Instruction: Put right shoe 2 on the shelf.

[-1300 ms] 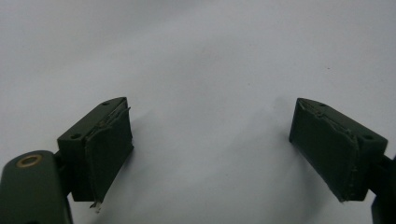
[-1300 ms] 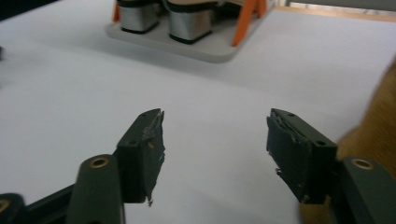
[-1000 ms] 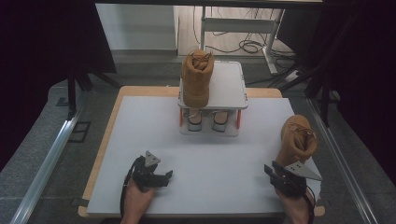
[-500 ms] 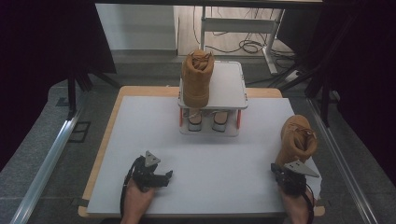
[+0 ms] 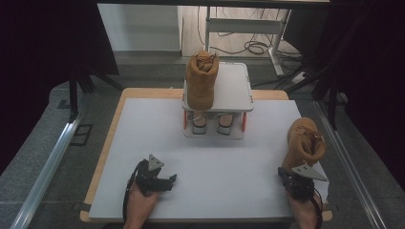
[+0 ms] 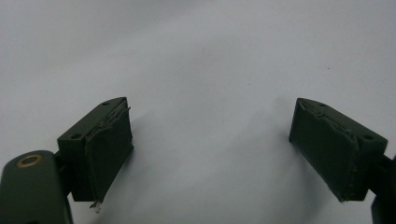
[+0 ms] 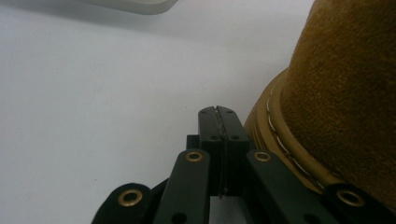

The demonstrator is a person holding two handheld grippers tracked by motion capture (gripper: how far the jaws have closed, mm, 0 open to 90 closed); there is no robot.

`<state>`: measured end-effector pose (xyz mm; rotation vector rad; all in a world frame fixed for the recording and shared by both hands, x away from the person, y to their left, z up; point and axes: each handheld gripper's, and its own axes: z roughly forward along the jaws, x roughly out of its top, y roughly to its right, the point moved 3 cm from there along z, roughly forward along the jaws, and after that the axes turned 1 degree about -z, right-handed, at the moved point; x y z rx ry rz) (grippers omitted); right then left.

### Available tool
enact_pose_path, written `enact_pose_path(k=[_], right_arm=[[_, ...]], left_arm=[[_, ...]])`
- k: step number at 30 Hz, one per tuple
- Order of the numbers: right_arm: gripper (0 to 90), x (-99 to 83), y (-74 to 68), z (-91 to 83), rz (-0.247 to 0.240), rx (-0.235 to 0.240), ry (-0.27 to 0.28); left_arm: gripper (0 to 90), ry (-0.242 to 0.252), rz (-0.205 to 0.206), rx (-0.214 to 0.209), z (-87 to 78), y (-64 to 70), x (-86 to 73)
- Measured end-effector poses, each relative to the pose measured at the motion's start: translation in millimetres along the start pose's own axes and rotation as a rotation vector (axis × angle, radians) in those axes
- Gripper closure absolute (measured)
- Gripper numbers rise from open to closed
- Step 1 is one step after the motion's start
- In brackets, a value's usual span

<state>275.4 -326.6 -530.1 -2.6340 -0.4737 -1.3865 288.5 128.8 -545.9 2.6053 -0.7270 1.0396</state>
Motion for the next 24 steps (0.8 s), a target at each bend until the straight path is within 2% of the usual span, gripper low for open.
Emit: enact_pose_path(k=[9,24], right_arm=[[90.0,-4.7,5.6,-8.2,0.016,-0.001,-0.005],[90.0,-14.1,16.2,-21.6,0.014,0.002,-0.006]], left_arm=[[13.2,0.000,0.000,0.000,0.0,0.0,0.0],[13.2,0.000,0.000,0.000,0.0,0.0,0.0]])
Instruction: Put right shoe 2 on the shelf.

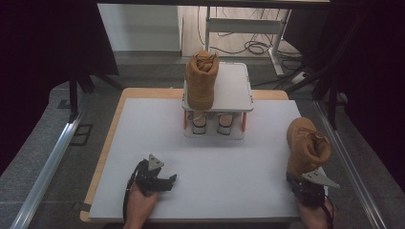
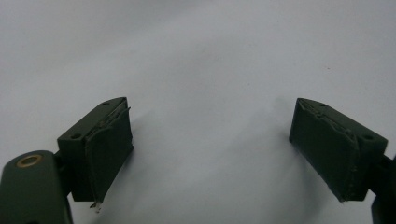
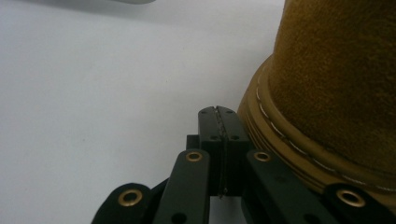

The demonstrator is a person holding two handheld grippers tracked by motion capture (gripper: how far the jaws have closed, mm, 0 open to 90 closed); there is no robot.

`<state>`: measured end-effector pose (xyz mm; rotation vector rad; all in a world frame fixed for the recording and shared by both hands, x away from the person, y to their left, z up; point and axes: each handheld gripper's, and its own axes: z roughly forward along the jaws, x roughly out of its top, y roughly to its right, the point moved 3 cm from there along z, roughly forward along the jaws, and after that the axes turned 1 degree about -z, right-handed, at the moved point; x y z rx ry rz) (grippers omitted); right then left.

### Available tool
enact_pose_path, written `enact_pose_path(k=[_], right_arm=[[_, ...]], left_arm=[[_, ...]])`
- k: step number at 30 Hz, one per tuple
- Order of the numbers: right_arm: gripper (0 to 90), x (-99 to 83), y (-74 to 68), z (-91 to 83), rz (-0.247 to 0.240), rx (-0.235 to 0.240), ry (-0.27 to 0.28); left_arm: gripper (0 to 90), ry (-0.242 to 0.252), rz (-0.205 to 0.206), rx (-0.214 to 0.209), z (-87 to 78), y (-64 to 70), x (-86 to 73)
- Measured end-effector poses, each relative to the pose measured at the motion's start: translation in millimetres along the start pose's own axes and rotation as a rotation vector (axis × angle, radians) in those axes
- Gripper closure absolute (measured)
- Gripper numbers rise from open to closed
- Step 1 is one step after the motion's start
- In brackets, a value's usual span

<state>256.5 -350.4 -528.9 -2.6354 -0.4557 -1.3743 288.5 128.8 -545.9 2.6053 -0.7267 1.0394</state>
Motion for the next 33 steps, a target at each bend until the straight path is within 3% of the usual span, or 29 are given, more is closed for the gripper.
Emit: enact_pose_path(k=[19,26,33], right_arm=[[90.0,-10.8,16.8,-16.2,0.020,-0.040,0.000],[89.7,-11.5,15.6,-17.0,0.030,-0.034,0.009],[71.3,-8.1,12.5,-29.3,0.048,-0.015,0.051]], left_arm=[[13.2,0.000,0.001,0.000,0.0,0.0,0.0],[13.2,0.000,0.000,0.000,0.0,-0.1,0.0],[13.2,0.000,0.000,0.000,0.0,-0.1,0.0]])
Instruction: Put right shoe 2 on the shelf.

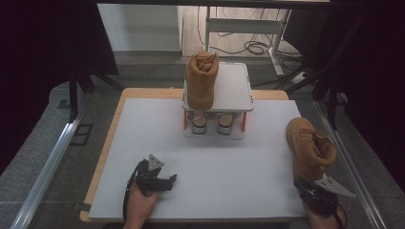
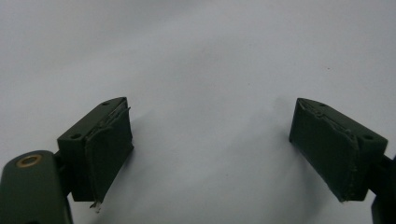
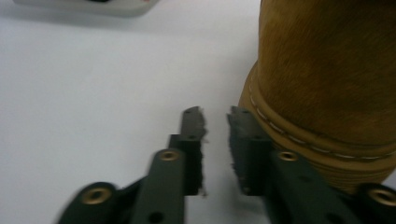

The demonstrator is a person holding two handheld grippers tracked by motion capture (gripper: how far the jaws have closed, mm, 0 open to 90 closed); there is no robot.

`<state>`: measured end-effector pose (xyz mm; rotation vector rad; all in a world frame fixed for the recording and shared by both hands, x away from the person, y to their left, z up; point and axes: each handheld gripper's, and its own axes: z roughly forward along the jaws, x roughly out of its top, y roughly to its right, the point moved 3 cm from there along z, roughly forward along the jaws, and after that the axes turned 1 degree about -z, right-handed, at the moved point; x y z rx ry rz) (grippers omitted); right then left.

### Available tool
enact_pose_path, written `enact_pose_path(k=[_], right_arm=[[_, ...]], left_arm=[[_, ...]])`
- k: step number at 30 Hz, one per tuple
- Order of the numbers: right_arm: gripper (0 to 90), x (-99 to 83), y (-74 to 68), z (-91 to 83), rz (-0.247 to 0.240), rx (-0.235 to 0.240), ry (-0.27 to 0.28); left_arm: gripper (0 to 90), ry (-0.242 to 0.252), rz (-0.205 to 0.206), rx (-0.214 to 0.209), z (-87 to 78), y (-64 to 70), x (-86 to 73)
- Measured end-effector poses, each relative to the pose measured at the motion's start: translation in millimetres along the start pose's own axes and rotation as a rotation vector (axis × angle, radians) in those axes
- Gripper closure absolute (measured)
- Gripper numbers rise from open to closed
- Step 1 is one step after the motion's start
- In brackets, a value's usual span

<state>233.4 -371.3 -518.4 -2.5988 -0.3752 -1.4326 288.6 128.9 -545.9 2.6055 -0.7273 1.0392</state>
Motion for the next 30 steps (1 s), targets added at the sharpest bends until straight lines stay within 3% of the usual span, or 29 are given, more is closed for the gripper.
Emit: enact_pose_path(k=[9,22,30], right_arm=[[49.0,9.0,4.8,-20.2,0.026,-0.058,0.082],[16.6,20.8,23.0,-24.2,0.066,-0.138,0.158],[12.9,34.9,33.2,-15.5,0.068,-0.176,0.186]], left_arm=[[13.2,0.000,0.000,0.000,0.0,0.0,0.0],[13.2,0.000,-0.001,0.000,0.0,0.0,0.0],[13.2,-0.001,0.000,0.000,0.0,-0.1,0.0]])
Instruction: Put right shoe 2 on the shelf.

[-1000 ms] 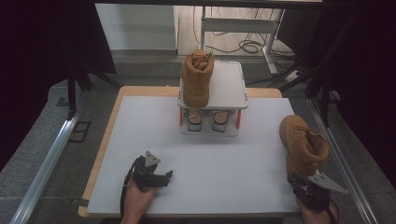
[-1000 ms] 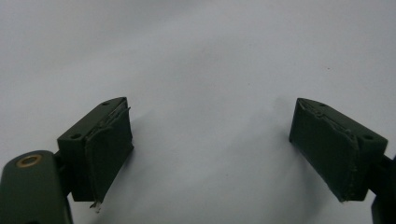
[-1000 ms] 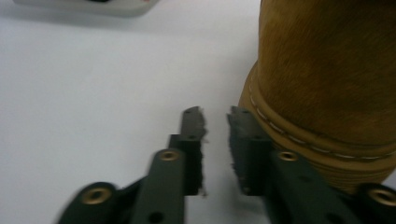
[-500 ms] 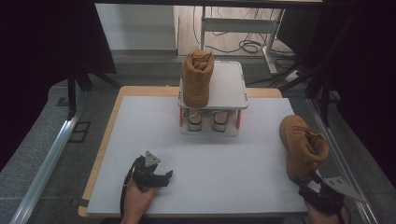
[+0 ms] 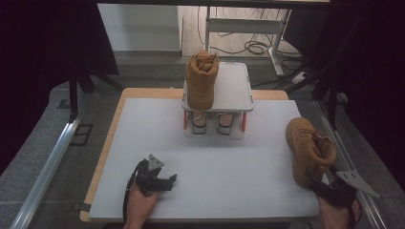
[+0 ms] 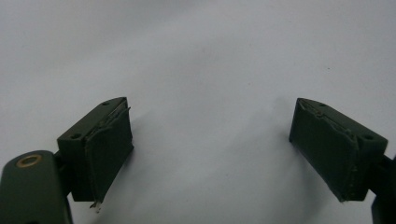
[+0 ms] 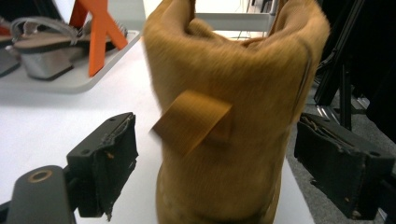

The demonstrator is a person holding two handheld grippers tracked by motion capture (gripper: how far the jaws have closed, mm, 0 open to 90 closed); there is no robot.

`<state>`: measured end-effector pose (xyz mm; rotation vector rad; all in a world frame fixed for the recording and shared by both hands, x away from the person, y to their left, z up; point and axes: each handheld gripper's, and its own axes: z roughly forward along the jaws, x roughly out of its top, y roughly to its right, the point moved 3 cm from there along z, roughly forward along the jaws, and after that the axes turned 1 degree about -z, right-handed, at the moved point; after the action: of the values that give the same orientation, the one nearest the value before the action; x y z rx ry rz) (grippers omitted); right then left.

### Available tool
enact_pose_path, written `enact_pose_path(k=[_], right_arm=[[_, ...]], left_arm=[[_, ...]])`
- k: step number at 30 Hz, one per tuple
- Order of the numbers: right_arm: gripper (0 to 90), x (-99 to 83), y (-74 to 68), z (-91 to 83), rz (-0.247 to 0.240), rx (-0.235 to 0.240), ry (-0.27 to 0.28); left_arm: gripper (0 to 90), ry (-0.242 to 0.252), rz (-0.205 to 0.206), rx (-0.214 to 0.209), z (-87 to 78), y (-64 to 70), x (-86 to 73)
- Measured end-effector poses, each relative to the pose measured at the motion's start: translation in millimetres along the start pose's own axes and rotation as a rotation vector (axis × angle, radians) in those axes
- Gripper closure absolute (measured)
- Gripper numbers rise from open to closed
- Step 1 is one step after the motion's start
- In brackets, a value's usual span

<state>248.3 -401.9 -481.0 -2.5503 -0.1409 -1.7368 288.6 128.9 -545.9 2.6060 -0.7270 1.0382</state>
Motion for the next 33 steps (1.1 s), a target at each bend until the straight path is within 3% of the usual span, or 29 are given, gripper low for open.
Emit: enact_pose_path(k=[21,28,33], right_arm=[[0.3,21.7,0.2,40.9,0.035,-0.057,0.021],[0.0,21.4,-1.6,49.3,0.021,-0.082,0.038],[7.5,19.3,-2.6,49.4,0.016,-0.120,0.053]], left_arm=[[13.2,0.000,0.000,0.000,0.0,0.0,0.0],[13.2,0.000,0.000,-0.001,0.0,0.0,0.0],[13.2,0.000,0.000,0.000,0.0,0.0,0.0]])
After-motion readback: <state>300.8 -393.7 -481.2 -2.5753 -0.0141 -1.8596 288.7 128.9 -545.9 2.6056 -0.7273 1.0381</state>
